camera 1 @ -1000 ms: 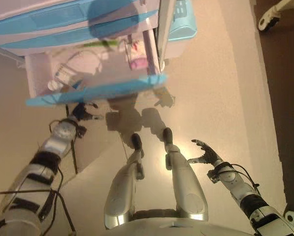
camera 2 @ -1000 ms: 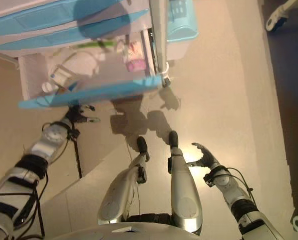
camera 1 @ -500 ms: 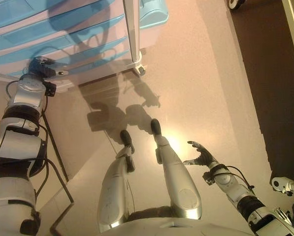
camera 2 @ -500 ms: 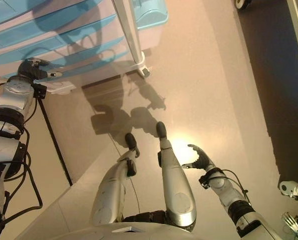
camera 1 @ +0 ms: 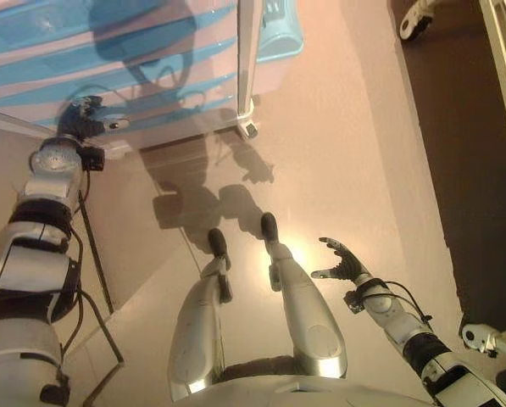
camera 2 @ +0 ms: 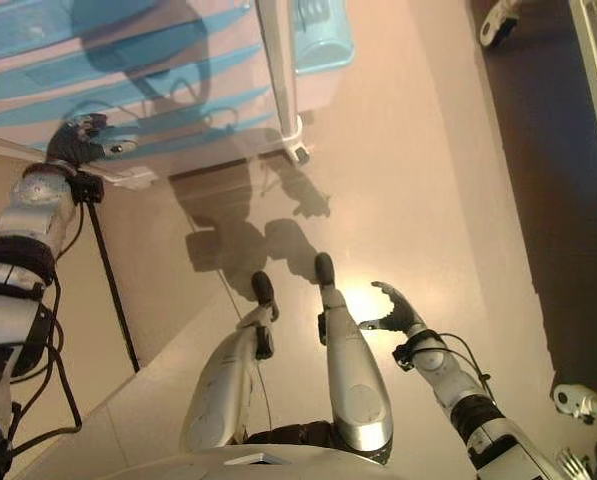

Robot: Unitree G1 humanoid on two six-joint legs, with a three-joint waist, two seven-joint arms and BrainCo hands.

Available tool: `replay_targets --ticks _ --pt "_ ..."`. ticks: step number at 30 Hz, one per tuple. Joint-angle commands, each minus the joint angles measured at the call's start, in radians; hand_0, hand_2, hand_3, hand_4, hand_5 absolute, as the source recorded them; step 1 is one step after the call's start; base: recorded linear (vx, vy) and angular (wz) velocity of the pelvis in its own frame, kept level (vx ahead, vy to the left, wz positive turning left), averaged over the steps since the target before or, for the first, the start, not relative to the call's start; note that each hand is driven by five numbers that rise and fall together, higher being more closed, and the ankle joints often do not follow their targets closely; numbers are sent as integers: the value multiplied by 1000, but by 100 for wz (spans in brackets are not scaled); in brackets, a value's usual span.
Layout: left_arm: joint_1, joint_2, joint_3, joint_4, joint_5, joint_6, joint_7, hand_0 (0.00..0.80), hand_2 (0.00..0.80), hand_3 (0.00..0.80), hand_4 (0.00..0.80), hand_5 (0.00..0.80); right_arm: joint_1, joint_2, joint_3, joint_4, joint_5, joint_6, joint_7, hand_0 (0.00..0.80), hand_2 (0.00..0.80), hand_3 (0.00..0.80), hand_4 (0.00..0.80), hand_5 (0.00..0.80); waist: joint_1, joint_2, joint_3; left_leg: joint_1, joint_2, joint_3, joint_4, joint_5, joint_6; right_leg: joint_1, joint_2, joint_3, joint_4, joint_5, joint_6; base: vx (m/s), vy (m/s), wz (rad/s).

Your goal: Open the drawer and pick up the medicine

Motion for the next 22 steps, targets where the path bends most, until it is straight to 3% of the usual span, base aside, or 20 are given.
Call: replay_targets --ticks 1,7,11,15,18,22 --pt "229 -107 109 -89 -99 -115 -73 0 0 0 0 0 76 18 -58 -11 -18 -36 1 0 0 0 0 0 56 36 -121 5 -57 -28 25 -77 11 48 10 -59 25 -88 27 14 -141 20" --pt "553 -341 186 -96 -112 -158 -88 0 0 0 0 0 133 51 -127 55 -58 -59 40 0 0 0 0 0 102 46 -217 130 -59 -89 -29 -68 -7 204 1 -128 -21 -110 22 47 -80 34" --pt "705 -465 220 33 -29 -155 -95 0 0 0 0 0 165 93 -184 128 -53 -52 60 0 0 0 0 0 127 44 -296 194 -58 -109 -52 -67 -18 272 -6 -169 -45 -112 20 54 -51 39" --pt "805 -535 209 161 105 -99 -151 0 0 0 0 0 191 133 -220 211 -116 -59 85 0 0 0 0 0 150 39 -361 251 -68 -121 -72 -79 -20 331 -7 -196 -84 -103 21 64 -14 26" --pt "834 -562 189 242 108 -76 -189 0 0 0 0 0 189 148 -238 281 -128 -86 97 0 0 0 0 0 157 43 -387 290 -67 -127 -109 -77 -16 361 -3 -202 -95 -106 23 -7 6 10" --pt "831 -569 175 319 145 -98 -213 0 0 0 0 0 172 173 -240 366 -116 -111 106 0 0 0 0 0 162 43 -411 332 -59 -127 -167 -62 -17 393 5 -213 -101 -116 25 -22 -6 9"
